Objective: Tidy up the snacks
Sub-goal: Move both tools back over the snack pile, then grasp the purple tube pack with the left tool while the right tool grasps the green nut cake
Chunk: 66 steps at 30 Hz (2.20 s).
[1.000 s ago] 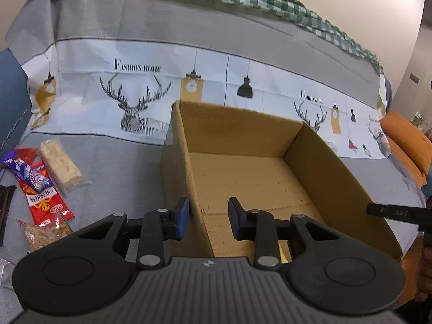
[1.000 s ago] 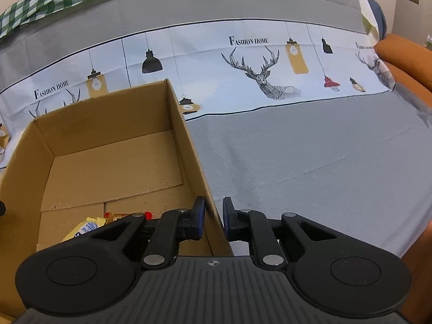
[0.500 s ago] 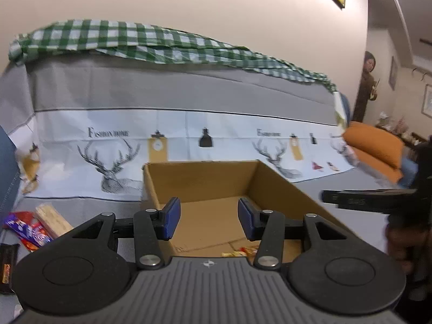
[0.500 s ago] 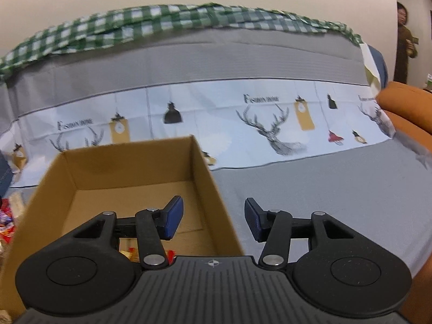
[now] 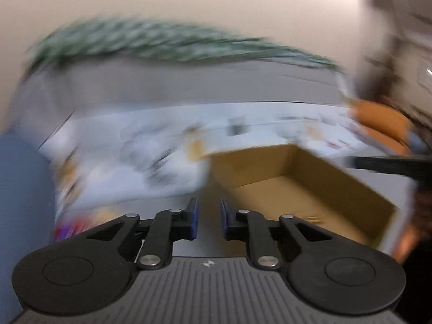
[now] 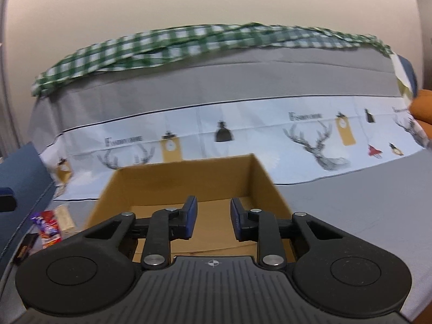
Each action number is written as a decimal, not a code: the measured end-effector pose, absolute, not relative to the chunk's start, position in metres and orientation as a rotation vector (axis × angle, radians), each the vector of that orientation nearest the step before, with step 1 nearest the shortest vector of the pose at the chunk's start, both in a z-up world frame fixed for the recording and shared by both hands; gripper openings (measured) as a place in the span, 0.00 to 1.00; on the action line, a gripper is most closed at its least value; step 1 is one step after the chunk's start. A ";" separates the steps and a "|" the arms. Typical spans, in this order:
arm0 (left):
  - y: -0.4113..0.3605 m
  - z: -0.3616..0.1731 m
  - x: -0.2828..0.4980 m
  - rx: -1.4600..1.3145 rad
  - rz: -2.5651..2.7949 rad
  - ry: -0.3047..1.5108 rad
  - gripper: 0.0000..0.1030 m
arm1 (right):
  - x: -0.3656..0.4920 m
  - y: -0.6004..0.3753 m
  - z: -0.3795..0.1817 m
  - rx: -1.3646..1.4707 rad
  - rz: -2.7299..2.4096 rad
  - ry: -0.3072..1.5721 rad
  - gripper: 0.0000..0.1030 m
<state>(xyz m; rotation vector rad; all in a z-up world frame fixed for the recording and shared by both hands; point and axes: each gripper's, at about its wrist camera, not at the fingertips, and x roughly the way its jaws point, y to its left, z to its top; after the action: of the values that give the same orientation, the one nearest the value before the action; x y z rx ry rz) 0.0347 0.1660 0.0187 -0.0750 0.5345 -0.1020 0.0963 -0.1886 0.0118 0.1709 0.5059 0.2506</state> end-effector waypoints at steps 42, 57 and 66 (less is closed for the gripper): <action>0.204 -0.102 0.069 0.084 -0.230 1.101 0.77 | 0.032 0.080 -0.053 -0.557 0.802 0.831 0.51; 0.236 -0.085 0.053 -0.057 -0.039 1.125 0.21 | 0.018 0.073 -0.033 -0.537 0.871 0.688 0.30; 0.271 -0.077 0.046 -0.328 0.205 1.132 0.24 | 0.002 0.078 -0.023 -0.471 0.980 0.675 0.79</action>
<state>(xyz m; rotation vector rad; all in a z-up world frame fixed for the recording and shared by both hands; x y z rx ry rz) 0.0461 0.2707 -0.0774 -0.3277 1.1323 0.2053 0.0023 0.0776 -0.0227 -0.4715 0.6747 0.9798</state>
